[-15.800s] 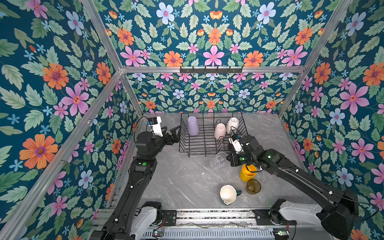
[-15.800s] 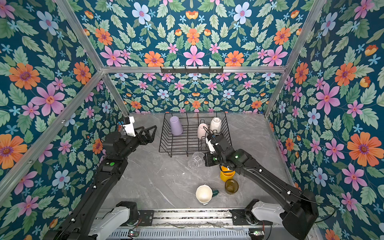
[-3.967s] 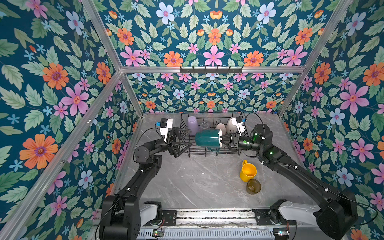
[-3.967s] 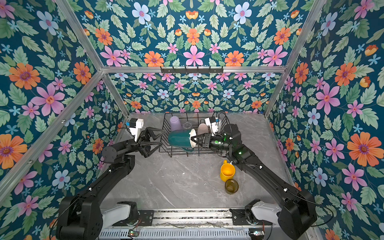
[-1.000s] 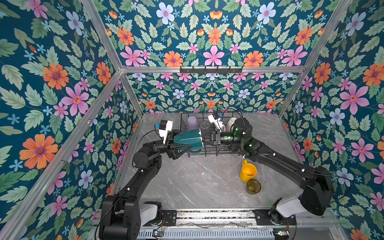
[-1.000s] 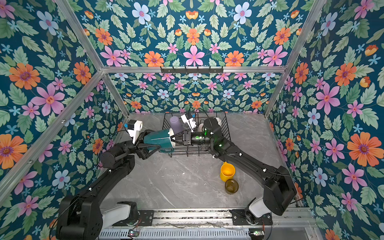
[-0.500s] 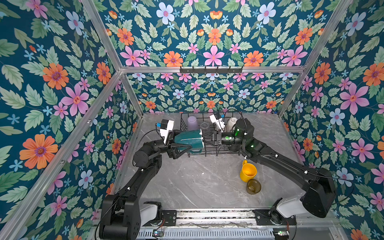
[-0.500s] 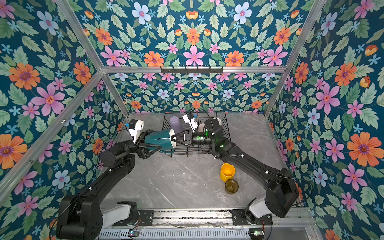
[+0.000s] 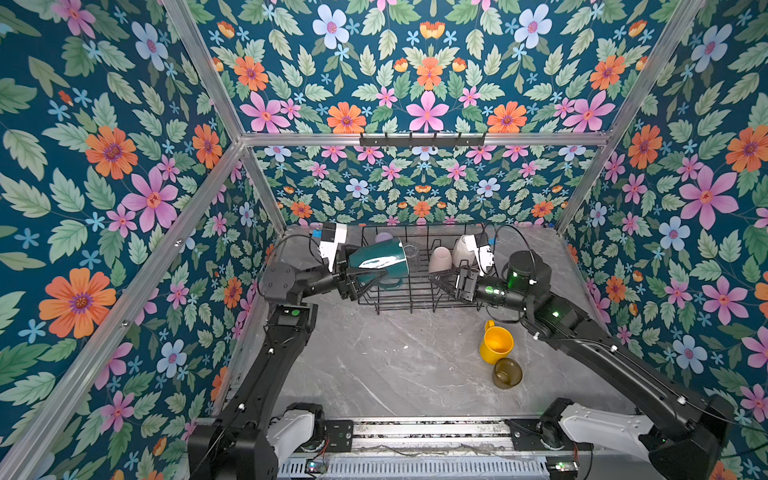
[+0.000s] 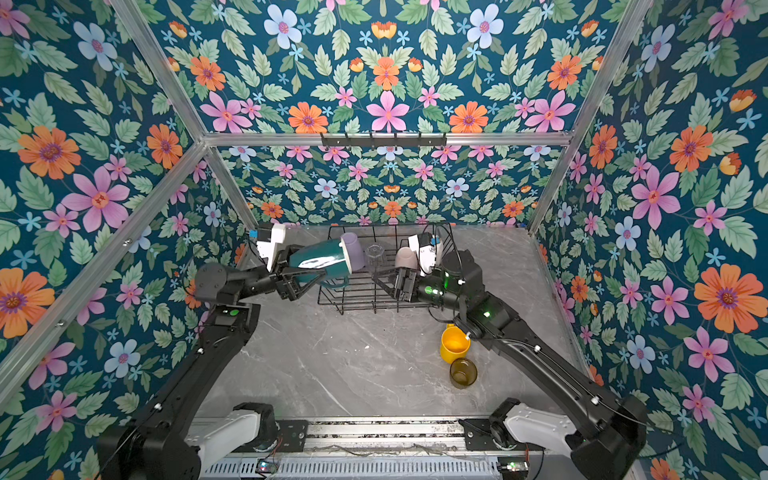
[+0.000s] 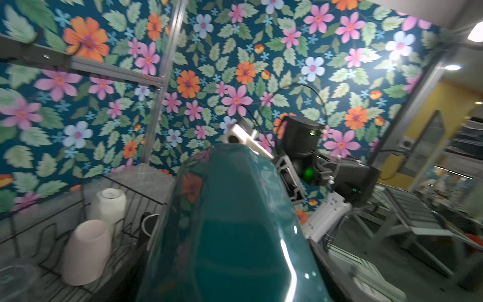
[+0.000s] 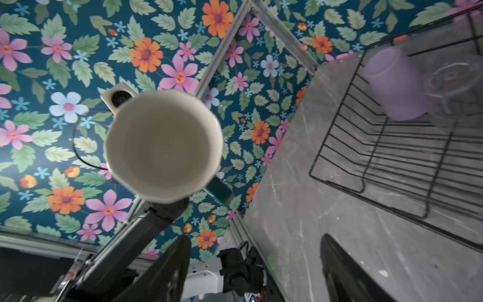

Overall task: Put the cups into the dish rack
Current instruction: 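Carry the green mug over the rack with the left gripper while the right gripper withdraws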

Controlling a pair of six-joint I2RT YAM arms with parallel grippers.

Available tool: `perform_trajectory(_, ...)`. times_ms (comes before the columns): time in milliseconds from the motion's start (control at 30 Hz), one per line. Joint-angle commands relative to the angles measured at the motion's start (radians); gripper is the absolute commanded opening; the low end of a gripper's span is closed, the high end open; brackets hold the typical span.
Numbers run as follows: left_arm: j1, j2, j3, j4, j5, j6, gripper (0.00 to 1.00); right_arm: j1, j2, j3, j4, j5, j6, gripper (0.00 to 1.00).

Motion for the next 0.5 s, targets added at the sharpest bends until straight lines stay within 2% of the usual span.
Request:
perform_trajectory(0,0.000,-0.011,0.075,-0.541,-0.215,0.396,0.00,-0.004,-0.077,-0.037,-0.144,0.226,-0.087,0.84)
perform_trajectory(167,-0.001,0.040,0.191,-0.739,-0.323,0.445,0.00,-0.008,-0.194,-0.097,-0.230,0.383,-0.112,0.91)
perform_trajectory(467,-0.038,0.154,0.373,-1.043,-0.524,0.543,0.00,-0.024,-0.238,-0.118,-0.295,0.396,-0.144,0.95)
